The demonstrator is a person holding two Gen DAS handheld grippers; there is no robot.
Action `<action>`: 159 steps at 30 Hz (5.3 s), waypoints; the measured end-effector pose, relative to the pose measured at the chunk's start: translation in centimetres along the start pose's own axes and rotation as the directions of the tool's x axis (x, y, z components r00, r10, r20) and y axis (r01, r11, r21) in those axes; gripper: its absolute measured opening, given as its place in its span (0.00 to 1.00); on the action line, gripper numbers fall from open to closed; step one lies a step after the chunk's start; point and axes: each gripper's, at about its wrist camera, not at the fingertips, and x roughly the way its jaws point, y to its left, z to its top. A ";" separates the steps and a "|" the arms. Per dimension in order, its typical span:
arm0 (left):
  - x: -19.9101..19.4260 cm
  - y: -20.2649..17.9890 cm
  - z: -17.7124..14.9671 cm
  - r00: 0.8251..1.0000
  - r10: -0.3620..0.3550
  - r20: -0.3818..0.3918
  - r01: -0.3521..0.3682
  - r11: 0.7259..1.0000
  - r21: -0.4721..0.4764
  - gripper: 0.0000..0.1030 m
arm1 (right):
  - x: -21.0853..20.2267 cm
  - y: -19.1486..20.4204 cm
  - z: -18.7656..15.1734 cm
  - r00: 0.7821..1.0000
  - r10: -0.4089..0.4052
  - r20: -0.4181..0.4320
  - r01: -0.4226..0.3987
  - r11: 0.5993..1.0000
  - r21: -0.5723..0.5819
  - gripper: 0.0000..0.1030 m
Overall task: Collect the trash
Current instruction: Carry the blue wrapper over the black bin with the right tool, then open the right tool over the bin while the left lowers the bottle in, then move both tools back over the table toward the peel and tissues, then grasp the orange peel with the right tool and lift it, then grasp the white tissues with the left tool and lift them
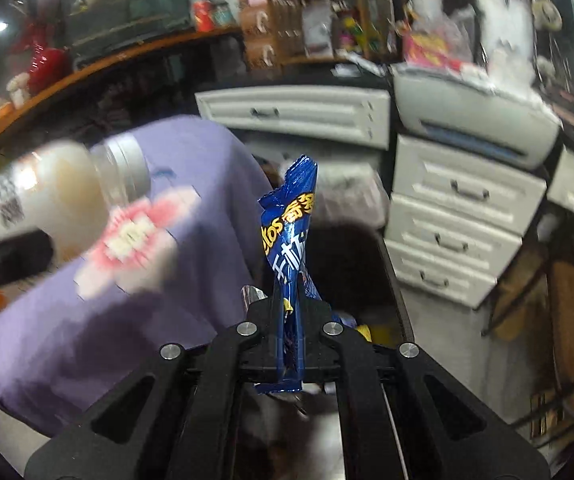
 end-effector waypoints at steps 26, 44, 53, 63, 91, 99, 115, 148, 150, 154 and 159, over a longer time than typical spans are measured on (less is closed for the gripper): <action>6.3 -4.8 -2.1 0.990 -0.034 -0.139 0.046 0.996 0.080 0.59 | 9.0 -5.7 -5.0 0.985 -0.095 -0.141 0.115 0.984 0.137 0.54; 15.7 -6.3 -3.5 0.962 0.032 -0.272 0.007 0.990 0.142 0.59 | 0.7 -9.6 -9.8 0.972 -0.198 -0.128 0.219 0.959 0.178 0.59; 19.8 -5.7 -3.9 0.943 0.081 -0.322 -0.040 0.991 0.131 0.59 | -0.7 -10.0 -10.9 0.974 -0.191 -0.125 0.214 0.954 0.208 0.59; 18.4 -6.5 -3.6 0.953 0.084 -0.290 -0.046 0.990 0.135 0.81 | -1.7 -10.7 -10.6 0.973 -0.206 -0.099 0.225 0.942 0.248 0.59; -6.8 3.6 1.1 0.922 0.368 0.122 -0.368 0.929 -0.024 0.95 | -1.2 6.9 -0.9 0.987 0.159 -0.034 -0.159 0.987 0.013 0.59; -9.5 11.4 3.4 0.854 0.506 0.121 -0.504 0.862 -0.047 0.95 | 0.6 15.7 4.0 0.969 0.243 -0.046 -0.248 0.958 -0.147 0.64; -6.6 26.1 4.1 0.788 0.613 -0.056 -0.615 0.786 -0.061 0.95 | 9.9 24.6 9.4 0.968 0.168 -0.188 -0.218 0.932 -0.288 0.65; 0.5 34.1 5.3 0.841 0.512 -0.178 -0.535 0.836 -0.124 0.95 | 16.2 27.6 11.2 0.958 0.144 -0.246 -0.217 0.929 -0.300 0.30; 1.2 34.3 5.8 0.845 0.504 -0.179 -0.526 0.843 -0.112 0.95 | 16.0 27.4 11.0 0.958 0.148 -0.246 -0.221 0.928 -0.301 0.30; 3.2 34.3 6.8 0.850 0.490 -0.195 -0.511 0.856 -0.079 0.95 | 15.8 27.3 10.8 0.959 0.150 -0.239 -0.220 0.927 -0.302 0.30; 6.2 34.2 7.9 0.828 0.516 -0.222 -0.531 0.847 -0.012 0.94 | 15.8 27.5 10.8 0.961 0.138 -0.238 -0.209 0.929 -0.306 0.30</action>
